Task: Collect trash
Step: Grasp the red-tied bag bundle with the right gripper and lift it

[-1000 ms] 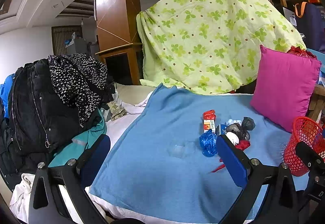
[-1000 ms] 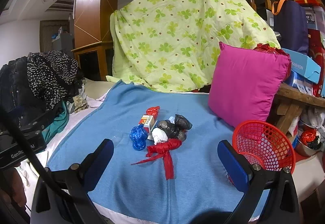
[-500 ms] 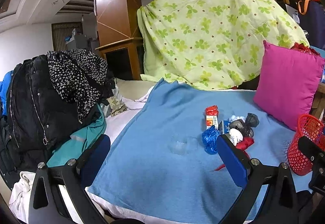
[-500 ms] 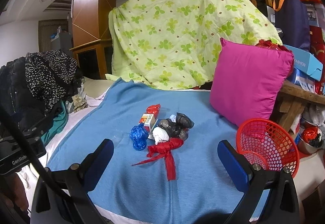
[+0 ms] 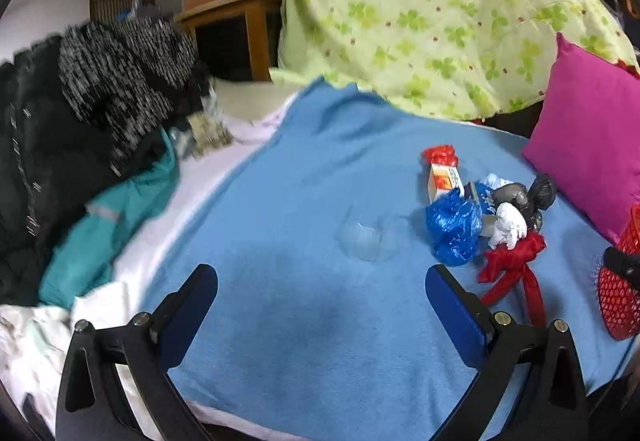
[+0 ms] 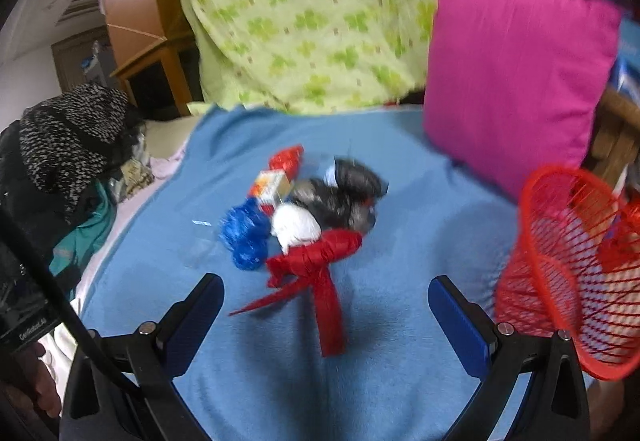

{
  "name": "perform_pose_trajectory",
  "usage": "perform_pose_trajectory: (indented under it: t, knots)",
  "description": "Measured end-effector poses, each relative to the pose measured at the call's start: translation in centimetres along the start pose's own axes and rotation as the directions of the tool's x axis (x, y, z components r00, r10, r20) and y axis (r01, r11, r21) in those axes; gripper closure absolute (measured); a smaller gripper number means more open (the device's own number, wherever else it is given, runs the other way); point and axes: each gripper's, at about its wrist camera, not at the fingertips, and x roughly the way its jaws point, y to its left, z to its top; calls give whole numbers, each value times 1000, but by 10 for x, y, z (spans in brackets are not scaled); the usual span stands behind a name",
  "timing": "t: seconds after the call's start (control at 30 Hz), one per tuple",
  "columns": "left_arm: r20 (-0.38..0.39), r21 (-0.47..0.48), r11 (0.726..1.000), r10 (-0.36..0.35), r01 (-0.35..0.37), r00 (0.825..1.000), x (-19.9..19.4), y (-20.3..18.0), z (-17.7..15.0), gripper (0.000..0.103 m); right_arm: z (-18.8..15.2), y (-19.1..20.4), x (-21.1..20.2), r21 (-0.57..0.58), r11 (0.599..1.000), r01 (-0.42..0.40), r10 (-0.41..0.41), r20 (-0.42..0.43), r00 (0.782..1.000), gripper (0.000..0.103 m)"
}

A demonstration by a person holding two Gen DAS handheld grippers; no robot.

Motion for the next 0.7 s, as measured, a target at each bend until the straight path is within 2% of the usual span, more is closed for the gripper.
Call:
perform_pose_trajectory:
  t: [0.17,0.33,0.47,0.6,0.67,0.7]
  knots:
    - [-48,-11,997,-70,70,996,41,-16,13,0,3,-7,56,102,993,-64,74,-93,993,3]
    - [-79,-13,984,-175,175,981,87,-49,31,0,9,-7,109,202,970,-134,169,-165,972,23]
    - [-97,1,972,-232,234,968,117,-78,35,3,11,-14,139,284,948,-140,199,-189,962,24]
    - [-152,18,962,-266,272,952,141,-97,34,27,9,-23,161,356,925,-133,227,-235,945,29]
    - [-188,14,959,-274,282,943,153,-103,33,32,9,-22,167,367,919,-142,243,-246,938,32]
    - [-205,3,955,-288,295,935,160,-104,33,42,8,-23,170,367,919,-143,246,-251,936,36]
